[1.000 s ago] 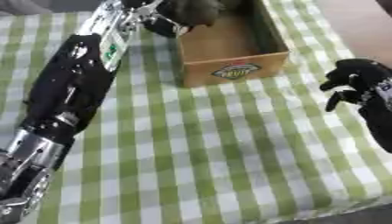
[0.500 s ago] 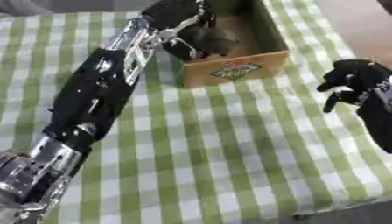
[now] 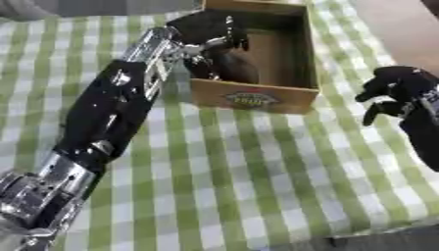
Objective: Pick up objects on the table and place them in the box.
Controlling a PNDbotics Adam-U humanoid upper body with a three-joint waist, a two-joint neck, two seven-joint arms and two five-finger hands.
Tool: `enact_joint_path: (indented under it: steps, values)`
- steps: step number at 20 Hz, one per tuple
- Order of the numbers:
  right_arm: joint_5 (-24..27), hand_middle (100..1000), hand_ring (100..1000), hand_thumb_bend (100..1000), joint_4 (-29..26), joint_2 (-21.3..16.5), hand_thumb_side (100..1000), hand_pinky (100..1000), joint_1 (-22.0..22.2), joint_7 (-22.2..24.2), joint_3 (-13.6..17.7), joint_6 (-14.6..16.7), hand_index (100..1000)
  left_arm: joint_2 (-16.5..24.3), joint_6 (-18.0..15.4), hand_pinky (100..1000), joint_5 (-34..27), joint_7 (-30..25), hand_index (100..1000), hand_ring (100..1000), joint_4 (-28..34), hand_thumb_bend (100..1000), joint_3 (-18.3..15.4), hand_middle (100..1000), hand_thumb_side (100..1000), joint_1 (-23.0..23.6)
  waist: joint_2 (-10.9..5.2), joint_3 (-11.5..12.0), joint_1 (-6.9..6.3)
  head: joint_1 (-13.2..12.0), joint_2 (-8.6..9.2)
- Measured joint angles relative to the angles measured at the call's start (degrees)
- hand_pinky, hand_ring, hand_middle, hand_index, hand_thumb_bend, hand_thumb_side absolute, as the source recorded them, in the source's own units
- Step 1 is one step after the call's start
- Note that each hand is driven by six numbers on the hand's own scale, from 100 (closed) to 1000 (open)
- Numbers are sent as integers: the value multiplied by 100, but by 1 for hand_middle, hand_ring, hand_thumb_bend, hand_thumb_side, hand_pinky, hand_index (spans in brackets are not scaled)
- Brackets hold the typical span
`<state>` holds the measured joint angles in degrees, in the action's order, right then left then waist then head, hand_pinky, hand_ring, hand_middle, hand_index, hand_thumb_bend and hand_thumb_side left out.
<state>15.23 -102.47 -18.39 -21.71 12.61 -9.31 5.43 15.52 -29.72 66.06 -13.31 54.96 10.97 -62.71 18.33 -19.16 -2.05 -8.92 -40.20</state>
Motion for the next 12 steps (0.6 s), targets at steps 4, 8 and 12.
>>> enact_joint_path:
  steps: [4, 8, 12]
  values:
    - [0, 628, 646, 100, 2, 0, 730, 411, 0, 7, 0, -6, 769, 0, 29, 784, -82, 62, 842, 792, 62, 700, -31, 813, 536, 5, 0, -2, 0, -4, 1]
    - [0, 626, 646, 100, 14, 1, 732, 411, 0, 11, 0, -8, 768, 0, 153, 779, -343, 318, 820, 765, 238, 615, -128, 779, 573, 5, 0, 7, 0, -5, 1]
    - [0, 625, 646, 100, 36, 4, 733, 410, 1, 11, 1, -8, 766, -43, 409, 753, -690, 667, 784, 711, 648, 564, -357, 725, 515, 4, 0, 53, 5, 4, 2]
